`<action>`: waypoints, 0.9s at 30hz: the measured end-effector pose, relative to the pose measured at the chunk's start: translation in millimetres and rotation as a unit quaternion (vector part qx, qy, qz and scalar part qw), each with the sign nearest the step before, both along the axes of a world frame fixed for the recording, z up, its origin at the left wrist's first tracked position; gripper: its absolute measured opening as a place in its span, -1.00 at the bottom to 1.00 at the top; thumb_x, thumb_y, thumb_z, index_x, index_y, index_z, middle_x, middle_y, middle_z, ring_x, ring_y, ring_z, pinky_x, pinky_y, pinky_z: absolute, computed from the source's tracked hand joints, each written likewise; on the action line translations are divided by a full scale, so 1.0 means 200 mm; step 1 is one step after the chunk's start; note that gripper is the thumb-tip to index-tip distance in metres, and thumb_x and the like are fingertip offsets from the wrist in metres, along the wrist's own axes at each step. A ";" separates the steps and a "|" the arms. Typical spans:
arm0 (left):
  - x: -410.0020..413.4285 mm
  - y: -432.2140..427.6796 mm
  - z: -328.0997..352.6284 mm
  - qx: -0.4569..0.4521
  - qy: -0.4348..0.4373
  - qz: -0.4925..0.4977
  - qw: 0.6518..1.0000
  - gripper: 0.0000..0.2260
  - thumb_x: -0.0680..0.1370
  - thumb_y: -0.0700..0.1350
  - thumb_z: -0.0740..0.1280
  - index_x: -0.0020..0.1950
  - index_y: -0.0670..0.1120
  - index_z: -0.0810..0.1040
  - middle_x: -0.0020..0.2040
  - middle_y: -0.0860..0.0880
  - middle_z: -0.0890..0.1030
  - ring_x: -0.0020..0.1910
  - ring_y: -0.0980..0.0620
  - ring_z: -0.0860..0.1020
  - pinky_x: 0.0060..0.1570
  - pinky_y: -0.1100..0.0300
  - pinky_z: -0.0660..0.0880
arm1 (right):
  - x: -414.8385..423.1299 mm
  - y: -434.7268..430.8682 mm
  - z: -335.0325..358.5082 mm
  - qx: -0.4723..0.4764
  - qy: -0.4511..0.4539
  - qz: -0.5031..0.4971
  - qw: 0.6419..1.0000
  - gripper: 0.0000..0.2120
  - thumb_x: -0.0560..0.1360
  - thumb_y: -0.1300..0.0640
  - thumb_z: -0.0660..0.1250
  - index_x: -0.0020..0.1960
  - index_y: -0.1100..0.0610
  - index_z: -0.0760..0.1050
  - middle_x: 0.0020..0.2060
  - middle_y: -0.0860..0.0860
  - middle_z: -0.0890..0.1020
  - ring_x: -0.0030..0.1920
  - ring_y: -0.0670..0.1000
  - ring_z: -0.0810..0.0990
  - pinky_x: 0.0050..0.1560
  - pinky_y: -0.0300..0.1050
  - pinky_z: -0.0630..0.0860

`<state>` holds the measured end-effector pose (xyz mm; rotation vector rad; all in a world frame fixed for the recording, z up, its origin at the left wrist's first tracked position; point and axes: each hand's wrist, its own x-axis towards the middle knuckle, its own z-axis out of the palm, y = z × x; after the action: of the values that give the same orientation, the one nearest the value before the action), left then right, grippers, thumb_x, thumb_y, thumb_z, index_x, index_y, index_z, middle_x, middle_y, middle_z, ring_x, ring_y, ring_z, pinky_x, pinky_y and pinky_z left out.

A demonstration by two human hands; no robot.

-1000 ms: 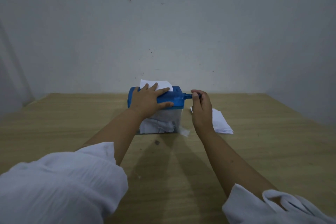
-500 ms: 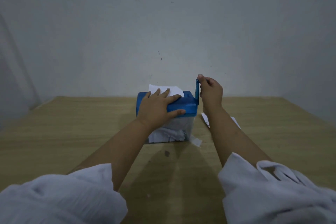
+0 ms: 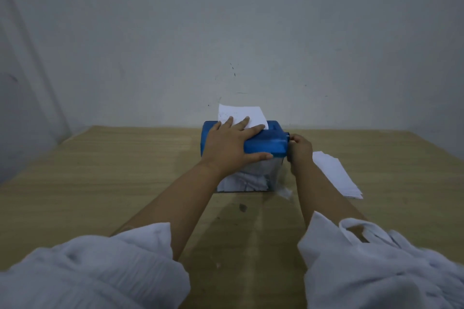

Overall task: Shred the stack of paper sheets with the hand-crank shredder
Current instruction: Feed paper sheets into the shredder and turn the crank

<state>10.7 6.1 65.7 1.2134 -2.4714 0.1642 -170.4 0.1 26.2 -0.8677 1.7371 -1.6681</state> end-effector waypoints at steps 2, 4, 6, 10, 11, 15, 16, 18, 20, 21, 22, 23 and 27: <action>0.00 -0.01 0.00 -0.004 -0.004 0.007 1.000 -0.35 0.43 0.42 0.13 0.48 0.25 0.14 0.53 0.03 0.17 0.50 -0.12 0.12 0.44 -0.05 0.05 | 0.00 0.03 -0.06 0.015 0.028 0.011 0.999 -0.75 0.53 0.30 0.20 -0.31 0.13 0.44 -0.40 0.04 0.46 -0.40 -0.03 0.34 -0.38 -0.20 0.27; 0.00 -0.01 0.00 -0.004 -0.004 0.015 1.000 -0.36 0.44 0.42 0.13 0.48 0.26 0.14 0.53 0.03 0.17 0.50 -0.12 0.12 0.44 -0.05 0.05 | 0.01 0.08 -0.09 0.020 0.065 0.009 0.998 -0.77 0.54 0.20 0.25 -0.29 0.16 0.44 -0.41 0.02 0.47 -0.40 -0.05 0.36 -0.38 -0.21 0.27; -0.01 0.00 0.00 0.010 -0.004 0.029 1.000 -0.36 0.44 0.41 0.13 0.48 0.27 0.12 0.54 0.03 0.14 0.51 -0.13 0.09 0.44 -0.07 0.02 | 0.03 0.11 -0.12 0.008 0.107 -0.005 0.994 -0.78 0.55 0.19 0.25 -0.24 0.24 0.42 -0.42 0.02 0.47 -0.41 -0.08 0.37 -0.40 -0.31 0.28; -0.03 0.02 0.02 0.046 0.004 0.053 0.998 -0.35 0.43 0.41 0.16 0.48 0.29 0.10 0.55 0.03 0.08 0.52 -0.16 0.02 0.45 -0.11 -0.06 | 0.06 0.18 -0.19 -0.044 0.142 -0.031 0.988 -0.76 0.57 0.16 0.24 -0.23 0.26 0.41 -0.40 0.08 0.46 -0.39 -0.06 0.37 -0.41 -0.38 0.27; -0.03 0.02 0.02 0.053 0.007 0.056 0.997 -0.35 0.43 0.41 0.16 0.48 0.30 0.10 0.55 0.03 0.07 0.52 -0.16 0.00 0.46 -0.13 -0.07 | 0.06 0.19 -0.19 -0.044 0.143 -0.032 0.988 -0.75 0.57 0.15 0.23 -0.23 0.26 0.40 -0.38 0.08 0.46 -0.37 -0.05 0.37 -0.37 -0.33 0.27; -0.04 0.05 0.02 0.064 0.010 0.065 0.996 -0.36 0.43 0.40 0.16 0.48 0.30 0.09 0.55 0.04 0.07 0.53 -0.15 -0.03 0.45 -0.17 -0.08 | 0.09 0.25 -0.21 -0.077 0.130 -0.050 0.987 -0.71 0.57 0.16 0.23 -0.30 0.19 0.31 -0.43 0.01 0.40 -0.36 -0.06 0.33 -0.35 -0.22 0.25; -0.04 0.06 0.02 0.060 0.010 0.068 0.996 -0.36 0.44 0.40 0.16 0.48 0.30 0.10 0.55 0.03 0.07 0.53 -0.15 -0.03 0.45 -0.18 -0.07 | 0.11 0.27 -0.21 -0.095 0.120 -0.057 0.987 -0.71 0.57 0.16 0.24 -0.30 0.19 0.31 -0.43 0.00 0.39 -0.37 -0.08 0.32 -0.35 -0.25 0.25; -0.04 0.06 0.02 0.058 0.010 0.071 0.996 -0.37 0.44 0.40 0.15 0.48 0.29 0.10 0.55 0.03 0.08 0.52 -0.16 -0.01 0.45 -0.18 -0.06 | 0.13 0.31 -0.22 -0.121 0.114 -0.064 0.984 -0.72 0.57 0.16 0.24 -0.29 0.20 0.32 -0.43 -0.02 0.38 -0.38 -0.12 0.31 -0.36 -0.30 0.24; -0.04 0.06 0.02 0.058 0.008 0.070 0.996 -0.37 0.45 0.39 0.15 0.48 0.29 0.11 0.55 0.02 0.08 0.52 -0.16 0.00 0.45 -0.17 -0.06 | 0.14 0.34 -0.21 -0.135 0.114 -0.066 0.982 -0.70 0.57 0.16 0.25 -0.32 0.16 0.30 -0.44 -0.04 0.36 -0.39 -0.14 0.30 -0.36 -0.31 0.23; -0.04 0.06 0.02 0.058 0.008 0.070 0.996 -0.38 0.45 0.39 0.15 0.48 0.28 0.12 0.55 0.02 0.08 0.52 -0.16 0.00 0.45 -0.17 -0.07 | 0.15 0.35 -0.20 -0.142 0.108 -0.074 0.981 -0.68 0.57 0.17 0.25 -0.34 0.12 0.28 -0.45 -0.05 0.35 -0.40 -0.14 0.28 -0.37 -0.31 0.21; -0.05 0.07 0.02 0.055 0.008 0.071 0.996 -0.38 0.45 0.39 0.15 0.48 0.28 0.13 0.55 0.01 0.09 0.52 -0.16 0.01 0.45 -0.18 -0.06 | 0.15 0.36 -0.18 -0.152 0.098 -0.087 0.980 -0.65 0.56 0.18 0.25 -0.36 0.10 0.26 -0.46 -0.05 0.33 -0.41 -0.14 0.27 -0.38 -0.29 0.20; -0.05 0.07 0.02 0.050 0.008 0.074 0.996 -0.38 0.45 0.39 0.15 0.47 0.28 0.14 0.55 0.01 0.10 0.52 -0.17 0.02 0.44 -0.18 -0.06 | 0.16 0.36 -0.15 -0.164 0.085 -0.101 0.978 -0.64 0.55 0.19 0.26 -0.38 0.09 0.24 -0.47 -0.05 0.32 -0.42 -0.15 0.25 -0.38 -0.28 0.19; -0.06 0.07 0.02 0.045 0.007 0.072 0.996 -0.40 0.46 0.38 0.15 0.47 0.27 0.16 0.54 0.00 0.12 0.51 -0.17 0.05 0.44 -0.19 -0.03 | 0.18 0.37 -0.12 -0.192 0.051 -0.133 0.971 -0.63 0.54 0.20 0.28 -0.40 0.10 0.26 -0.47 -0.05 0.33 -0.42 -0.15 0.26 -0.38 -0.32 0.23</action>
<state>-0.6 19.3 69.3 1.4266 -2.4025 0.0848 -134.2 73.9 2.4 -0.9340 1.6836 -2.2243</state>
